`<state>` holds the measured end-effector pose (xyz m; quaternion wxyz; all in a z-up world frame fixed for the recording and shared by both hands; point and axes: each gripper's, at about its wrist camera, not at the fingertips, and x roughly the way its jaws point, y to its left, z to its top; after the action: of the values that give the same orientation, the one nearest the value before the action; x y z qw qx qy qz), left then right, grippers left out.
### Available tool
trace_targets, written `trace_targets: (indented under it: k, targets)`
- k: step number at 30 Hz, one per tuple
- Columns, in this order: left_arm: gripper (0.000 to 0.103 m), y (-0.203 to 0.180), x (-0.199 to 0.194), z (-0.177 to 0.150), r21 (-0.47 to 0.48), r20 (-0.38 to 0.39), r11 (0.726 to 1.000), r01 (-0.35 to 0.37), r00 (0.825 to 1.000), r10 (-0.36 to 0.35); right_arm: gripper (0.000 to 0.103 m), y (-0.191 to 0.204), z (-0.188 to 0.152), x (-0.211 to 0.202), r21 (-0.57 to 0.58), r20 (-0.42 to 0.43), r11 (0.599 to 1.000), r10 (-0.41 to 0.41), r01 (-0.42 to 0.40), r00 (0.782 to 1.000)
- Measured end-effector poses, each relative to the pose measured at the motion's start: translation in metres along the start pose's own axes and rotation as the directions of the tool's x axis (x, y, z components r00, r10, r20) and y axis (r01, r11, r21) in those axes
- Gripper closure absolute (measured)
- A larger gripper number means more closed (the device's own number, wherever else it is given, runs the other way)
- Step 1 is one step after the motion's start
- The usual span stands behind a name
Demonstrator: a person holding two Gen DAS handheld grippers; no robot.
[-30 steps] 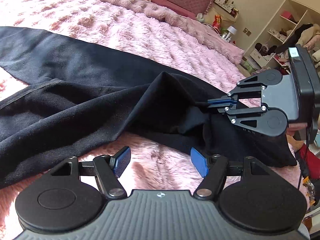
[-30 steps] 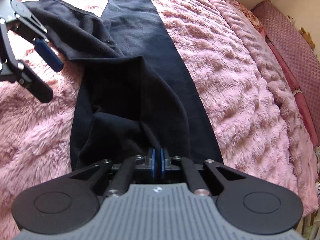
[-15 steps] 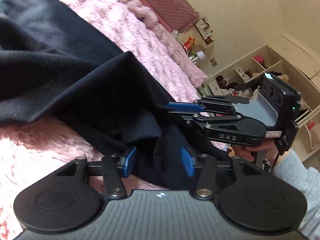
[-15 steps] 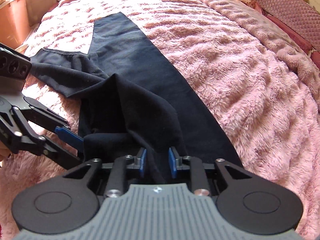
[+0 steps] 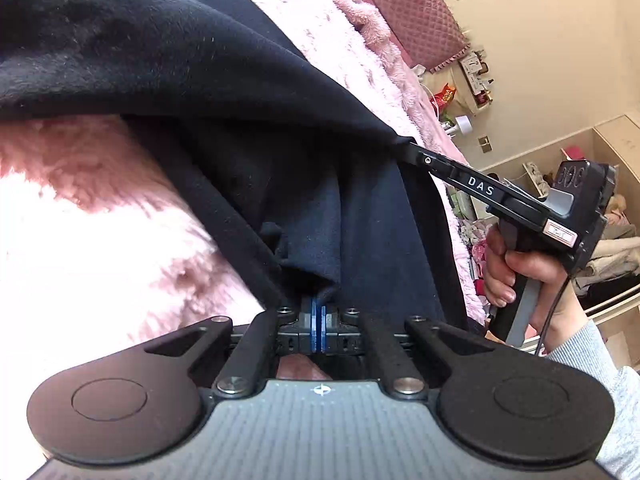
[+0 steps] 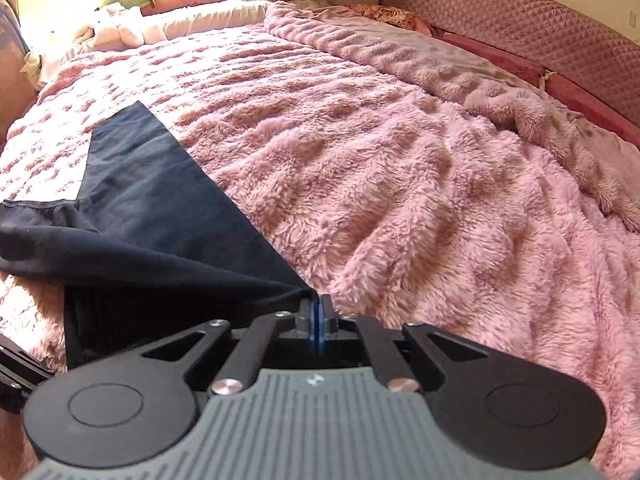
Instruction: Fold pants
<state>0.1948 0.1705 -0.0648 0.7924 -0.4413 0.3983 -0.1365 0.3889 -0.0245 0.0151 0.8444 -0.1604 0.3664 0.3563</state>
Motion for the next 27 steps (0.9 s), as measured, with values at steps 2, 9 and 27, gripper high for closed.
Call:
trace_targets:
  k: [2, 9, 27]
  targets:
    - [0.102, 0.005, -0.003, 0.002, -0.026, -0.025, 1.0, 0.009, 1.0, -0.01, 0.103, -0.001, 0.001, 0.014, -0.006, -0.025, 1.0, 0.008, -0.008, 1.0]
    - [0.089, 0.012, -0.014, 0.002, -0.022, -0.06, 1.0, 0.003, 0.998, -0.005, 0.042, -0.039, 0.003, 0.016, 0.29, -0.003, 0.952, -0.103, 0.099, 0.995]
    - [0.05, -0.006, -0.014, -0.013, 0.175, -0.013, 0.978, 0.114, 0.993, -0.114, 0.057, -0.126, -0.156, -0.165, 0.018, -0.25, 0.964, -0.252, 0.265, 0.935]
